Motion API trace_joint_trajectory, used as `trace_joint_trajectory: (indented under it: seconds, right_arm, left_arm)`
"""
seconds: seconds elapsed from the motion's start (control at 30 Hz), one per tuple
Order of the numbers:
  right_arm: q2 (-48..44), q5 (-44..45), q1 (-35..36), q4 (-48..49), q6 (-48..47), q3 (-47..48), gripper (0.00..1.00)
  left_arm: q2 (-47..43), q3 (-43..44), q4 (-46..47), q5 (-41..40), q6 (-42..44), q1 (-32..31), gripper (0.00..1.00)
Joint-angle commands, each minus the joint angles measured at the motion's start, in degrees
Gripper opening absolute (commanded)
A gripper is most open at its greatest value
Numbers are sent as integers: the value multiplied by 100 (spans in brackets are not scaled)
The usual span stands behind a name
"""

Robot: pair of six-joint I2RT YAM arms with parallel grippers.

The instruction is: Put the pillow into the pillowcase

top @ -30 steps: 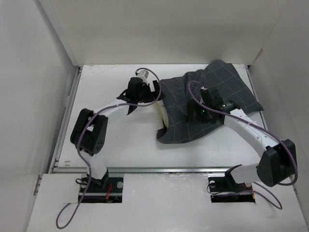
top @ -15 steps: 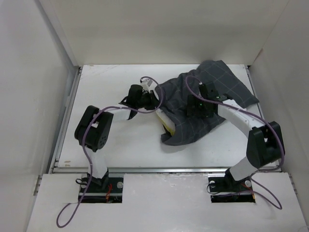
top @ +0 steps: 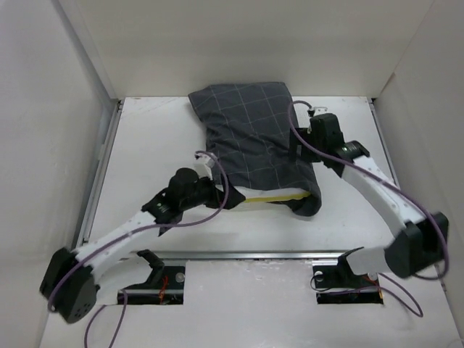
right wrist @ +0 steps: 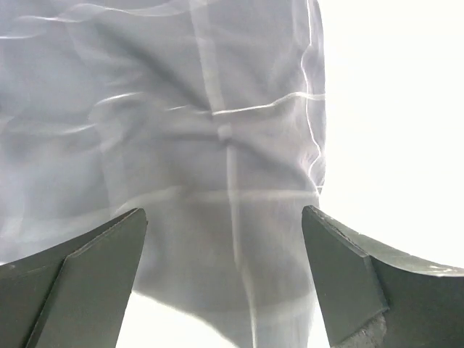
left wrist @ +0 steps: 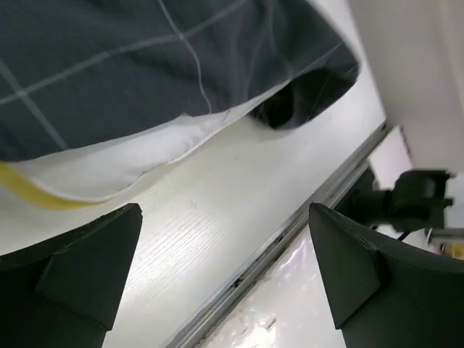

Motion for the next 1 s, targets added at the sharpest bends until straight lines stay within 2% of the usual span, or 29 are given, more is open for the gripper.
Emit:
trace_joint_trajectory:
  seconds: [0.0,0.07,0.1,0.17,0.27,0.33,0.47,0.53,0.57,0.6,0.7,0.9,0.97]
  right_arm:
    - [-1306,517,768,-3,-486,-198,93]
    - [-1912,343,1209,-3,-670,-488,93]
    - [-2028,167,1429,-3,-671,-568,93]
    - [-2091,-492,2053,93,-671,-779,90]
    - [-1978,-793,2915,741,-724,-1129,90]
    - [-1469,-653,3275,901,-724,-1079,89]
    - [-283,39,3996,1244,-1041,-562,86]
    - [357,523,4051,1420,-1102,-367,86]
    - [535,839,4051,1508,-1024,-297,84]
    - [693,1521,4051,1509,-884,-148,84]
    - [1046,2351,4051,1657,-592,-94,86]
    - [1687,2863,4051,2351,-540,-173,86]
    - [1880,3065,4051,2606,-540,-112,77]
  left_arm:
    - [-1446,-21,-1269,-1209,-200,40,100]
    - [-2227,-21,-1869,-2208,-472,40,100]
    - [-2432,-74,-2368,-2510,-604,101,100]
    - [-2731,-144,-2540,-2968,-990,101,100]
    - [-2891,-285,-2392,-3023,-1404,251,100]
    - [-2681,-285,-2312,-2970,-1405,251,100]
    - [-2075,-102,-2390,-3049,-1405,251,100]
    - [-1899,-48,-2391,-3049,-1405,251,100]
    - [-1846,4,-2391,-3101,-1405,251,100]
    - [-1845,5,-2391,-3102,-1457,303,100]
    - [-1853,5,-2391,-3172,-1563,303,100]
    - [-2196,-118,-2444,-3172,-1669,303,100]
    - [-2249,-118,-2523,-3172,-1669,303,100]
